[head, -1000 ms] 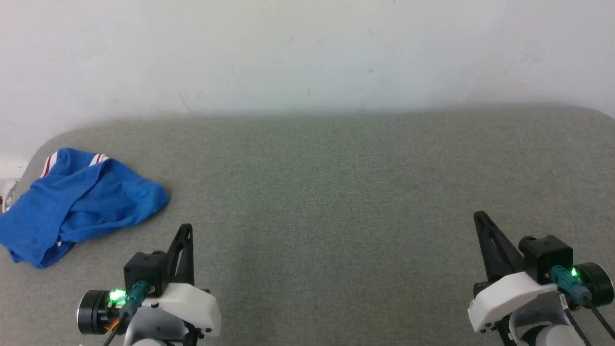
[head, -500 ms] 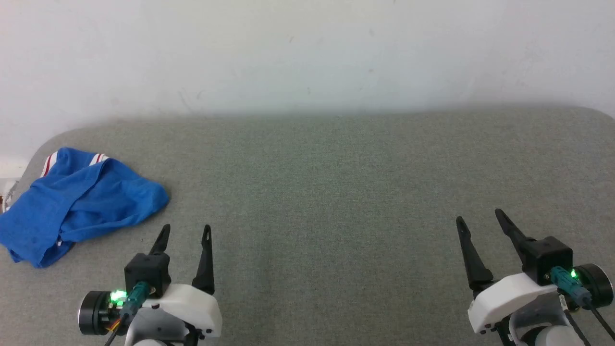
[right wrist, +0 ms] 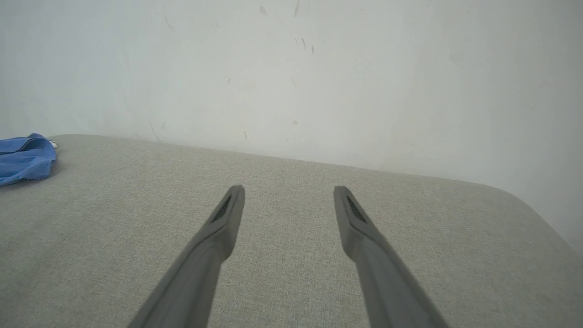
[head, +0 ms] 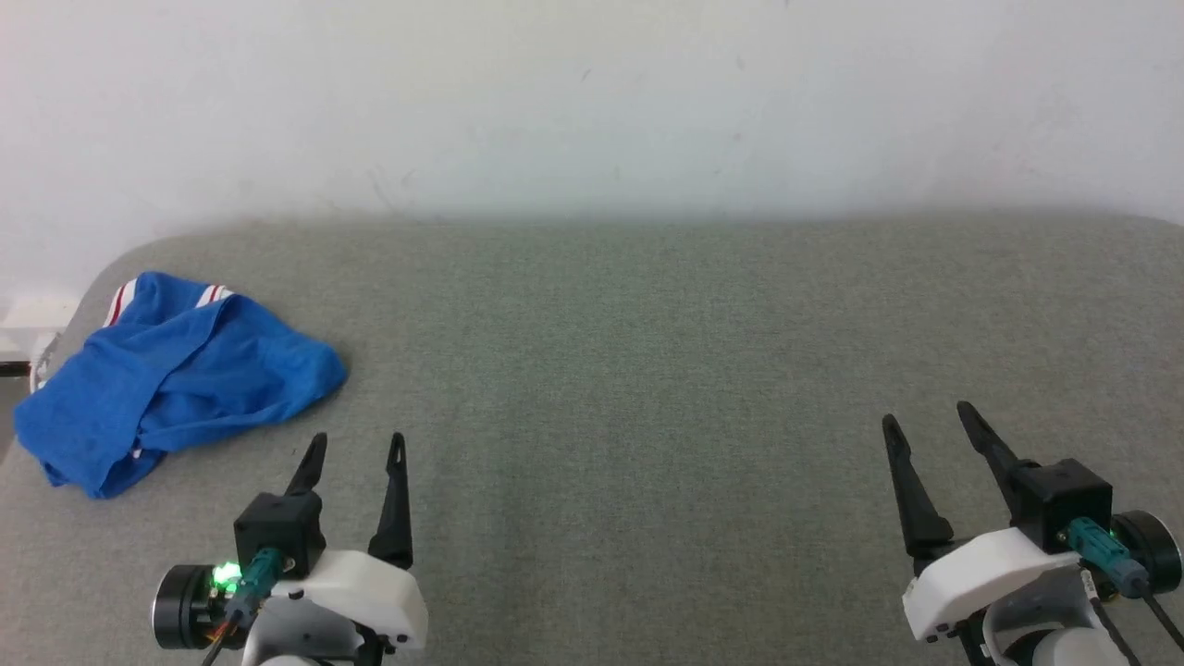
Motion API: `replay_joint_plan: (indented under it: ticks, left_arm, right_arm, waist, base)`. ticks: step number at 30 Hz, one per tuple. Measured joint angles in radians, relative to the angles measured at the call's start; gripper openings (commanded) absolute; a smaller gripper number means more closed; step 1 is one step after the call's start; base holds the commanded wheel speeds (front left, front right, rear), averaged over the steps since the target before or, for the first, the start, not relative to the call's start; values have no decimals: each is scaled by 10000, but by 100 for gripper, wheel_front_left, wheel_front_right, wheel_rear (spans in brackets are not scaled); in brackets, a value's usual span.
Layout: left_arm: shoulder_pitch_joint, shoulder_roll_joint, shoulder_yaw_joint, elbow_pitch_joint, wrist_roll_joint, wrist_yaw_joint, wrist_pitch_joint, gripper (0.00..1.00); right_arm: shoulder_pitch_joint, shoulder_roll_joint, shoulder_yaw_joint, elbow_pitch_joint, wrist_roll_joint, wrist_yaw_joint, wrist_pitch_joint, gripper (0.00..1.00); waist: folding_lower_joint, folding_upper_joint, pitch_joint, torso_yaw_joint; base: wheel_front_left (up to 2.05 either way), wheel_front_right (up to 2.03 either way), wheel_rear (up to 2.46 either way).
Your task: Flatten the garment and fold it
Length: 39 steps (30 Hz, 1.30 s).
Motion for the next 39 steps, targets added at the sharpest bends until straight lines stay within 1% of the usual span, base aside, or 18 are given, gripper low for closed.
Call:
replay_joint_plan:
  ticks: [21, 39]
  left_arm:
    - [147, 0, 36, 151, -190, 84, -437, 100]
    - [276, 0, -6, 274, -397, 113, -803, 100]
  right_arm:
    - [9, 0, 138, 84, 132, 0, -408, 100]
    - [53, 2, 171, 92, 240, 0, -794, 100]
  waist:
    - [0, 0, -137, 1053]
    - [0, 0, -255, 2367]
  base:
    - [0, 0, 0]
    - [0, 0, 0]
